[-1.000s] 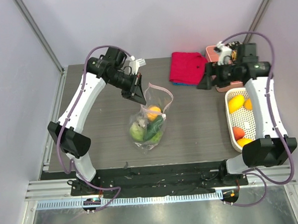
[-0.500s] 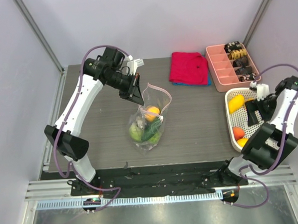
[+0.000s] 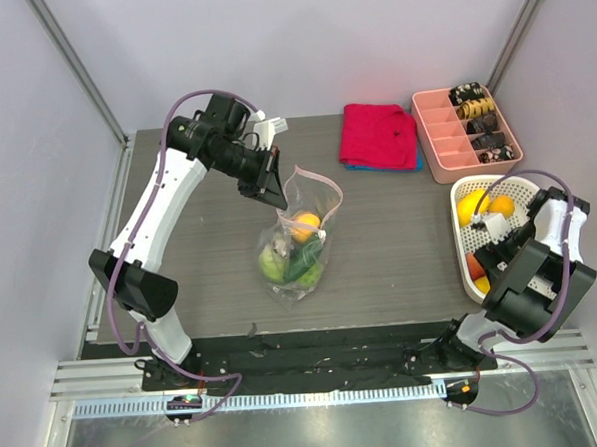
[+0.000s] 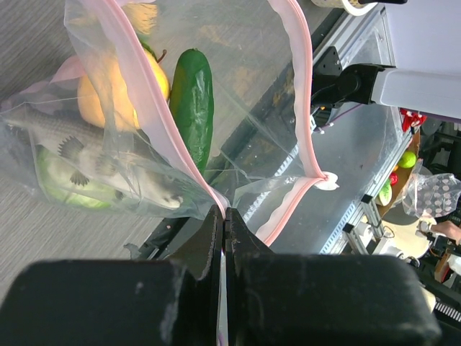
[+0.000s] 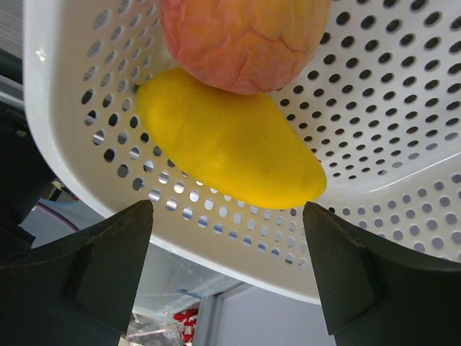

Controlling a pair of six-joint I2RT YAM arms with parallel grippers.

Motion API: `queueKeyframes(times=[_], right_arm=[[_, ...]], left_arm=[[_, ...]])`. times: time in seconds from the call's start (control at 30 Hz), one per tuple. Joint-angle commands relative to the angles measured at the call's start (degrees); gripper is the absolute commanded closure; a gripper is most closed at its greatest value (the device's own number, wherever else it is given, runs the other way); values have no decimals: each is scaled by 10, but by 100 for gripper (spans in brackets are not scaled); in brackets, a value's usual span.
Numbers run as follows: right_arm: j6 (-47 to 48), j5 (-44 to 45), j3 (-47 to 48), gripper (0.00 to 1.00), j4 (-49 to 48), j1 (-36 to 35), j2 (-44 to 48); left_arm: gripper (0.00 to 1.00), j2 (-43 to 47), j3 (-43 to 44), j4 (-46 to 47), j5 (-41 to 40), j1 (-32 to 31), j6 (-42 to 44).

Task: Place the food in the zip-top bag and seal the zipper
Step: Pick up the fake fruit from the bin.

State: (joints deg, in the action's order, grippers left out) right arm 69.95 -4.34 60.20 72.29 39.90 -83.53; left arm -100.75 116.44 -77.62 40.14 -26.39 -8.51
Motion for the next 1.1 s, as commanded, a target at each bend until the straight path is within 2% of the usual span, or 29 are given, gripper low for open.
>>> queueKeyframes(times=[0.0, 0.47, 0.57, 0.6, 0.8, 0.9, 0.97, 1.0, 1.07], right_arm=[[30, 28, -7, 10, -55, -6, -8], [-14, 41, -6, 13, -127, -63, -81], [-22, 40, 11, 26, -118, -66, -86], [-22, 41, 17, 38, -110, -66, -86], [1, 24, 99, 70, -24, -30, -63], [4, -2, 165, 81, 38, -18, -53], [-4, -27, 223, 85, 71, -18, -51], [-23, -74, 247, 90, 103, -20, -52], [-55, -127, 320, 92, 137, -29, -58]], left_arm=[[100, 8, 12, -24, 0, -1, 10], [100, 5, 6, -24, 3, -2, 11], [100, 4, 9, -24, 0, -2, 12], [100, 4, 10, -26, 0, -3, 12], [100, 8, 10, -30, 0, -2, 17], [100, 9, 9, -31, 1, -2, 17], [100, 7, 10, -31, 0, -2, 18], [100, 7, 10, -31, 2, -2, 18], [100, 7, 12, -29, 3, -2, 17]])
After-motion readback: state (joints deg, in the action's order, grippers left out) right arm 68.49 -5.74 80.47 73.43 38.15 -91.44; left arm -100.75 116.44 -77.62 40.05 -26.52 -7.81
